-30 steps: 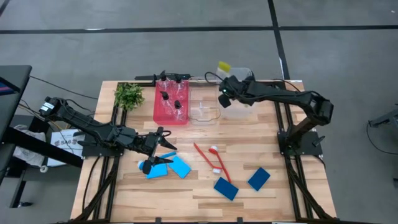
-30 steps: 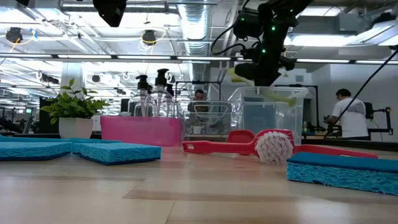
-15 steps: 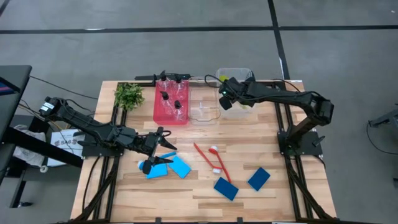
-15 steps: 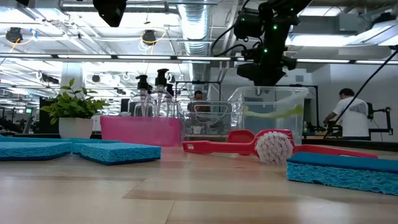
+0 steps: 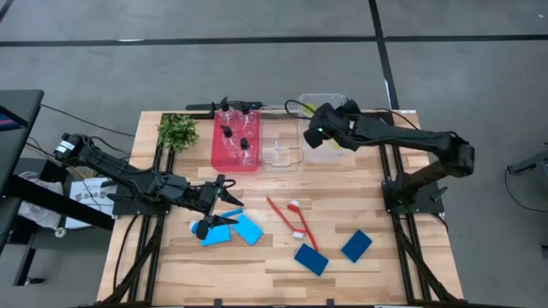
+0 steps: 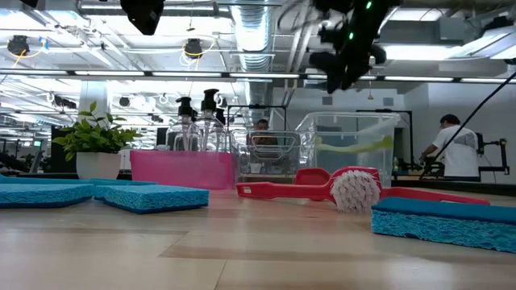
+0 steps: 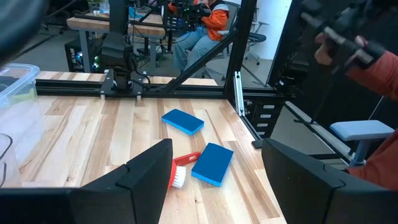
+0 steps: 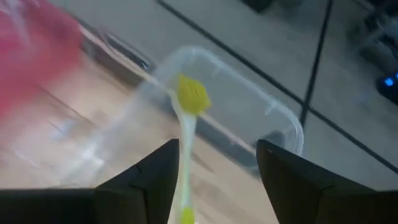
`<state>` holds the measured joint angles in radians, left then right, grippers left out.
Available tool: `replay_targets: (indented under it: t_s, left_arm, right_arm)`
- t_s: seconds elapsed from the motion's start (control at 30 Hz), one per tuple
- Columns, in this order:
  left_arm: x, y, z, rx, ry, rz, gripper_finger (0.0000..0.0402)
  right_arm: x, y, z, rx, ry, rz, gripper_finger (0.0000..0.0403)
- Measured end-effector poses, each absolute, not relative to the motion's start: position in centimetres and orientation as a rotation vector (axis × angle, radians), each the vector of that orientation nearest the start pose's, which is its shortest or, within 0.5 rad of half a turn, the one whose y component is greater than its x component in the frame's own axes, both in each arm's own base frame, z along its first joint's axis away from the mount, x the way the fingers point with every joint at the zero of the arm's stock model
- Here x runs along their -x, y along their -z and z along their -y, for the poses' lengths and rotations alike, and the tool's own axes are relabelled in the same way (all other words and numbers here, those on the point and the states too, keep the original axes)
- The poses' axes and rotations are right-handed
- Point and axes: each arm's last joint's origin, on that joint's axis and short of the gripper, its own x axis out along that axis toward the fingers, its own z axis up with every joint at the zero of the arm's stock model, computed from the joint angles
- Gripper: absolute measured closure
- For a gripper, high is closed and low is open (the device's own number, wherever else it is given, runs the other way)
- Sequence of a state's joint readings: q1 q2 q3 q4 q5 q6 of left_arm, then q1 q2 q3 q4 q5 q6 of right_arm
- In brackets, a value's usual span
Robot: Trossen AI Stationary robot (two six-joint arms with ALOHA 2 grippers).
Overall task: Pick & Place Kitchen Sink Supplies
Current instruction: Put the right red dish brush into the right transparent bin
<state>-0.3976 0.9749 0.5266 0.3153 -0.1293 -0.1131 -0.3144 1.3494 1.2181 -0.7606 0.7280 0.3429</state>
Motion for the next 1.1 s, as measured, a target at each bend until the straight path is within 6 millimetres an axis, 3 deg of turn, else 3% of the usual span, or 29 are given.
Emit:
replay_targets:
  t_s: [0.27,0.53,0.67,0.8,1.1]
  left_arm:
    - [-19.9,-25.7,8.0,0.078,0.261,-0.143,0.0151]
    - [-19.9,-25.7,7.9,0.078,0.26,-0.143,0.0151]
    - [-19.9,-25.7,8.0,0.079,0.261,-0.14,0.0151]
    - [-19.9,-25.8,8.0,0.079,0.261,-0.138,0.0151]
    - [-19.9,-25.8,8.0,0.079,0.261,-0.137,0.0151]
  right_arm:
    - [-23.0,-35.5,6.2,-0.08,0.972,-0.563,0.0203]
    - [-21.6,-37.0,3.6,-0.064,0.866,-0.502,0.0206]
    - [-21.6,-36.9,3.2,-0.082,0.794,-0.52,0.0207]
    - [-22.4,-36.3,2.1,-0.131,0.6,-0.586,0.0207]
    - [-26.1,-32.8,-2.9,-0.185,0.356,-0.747,0.0221]
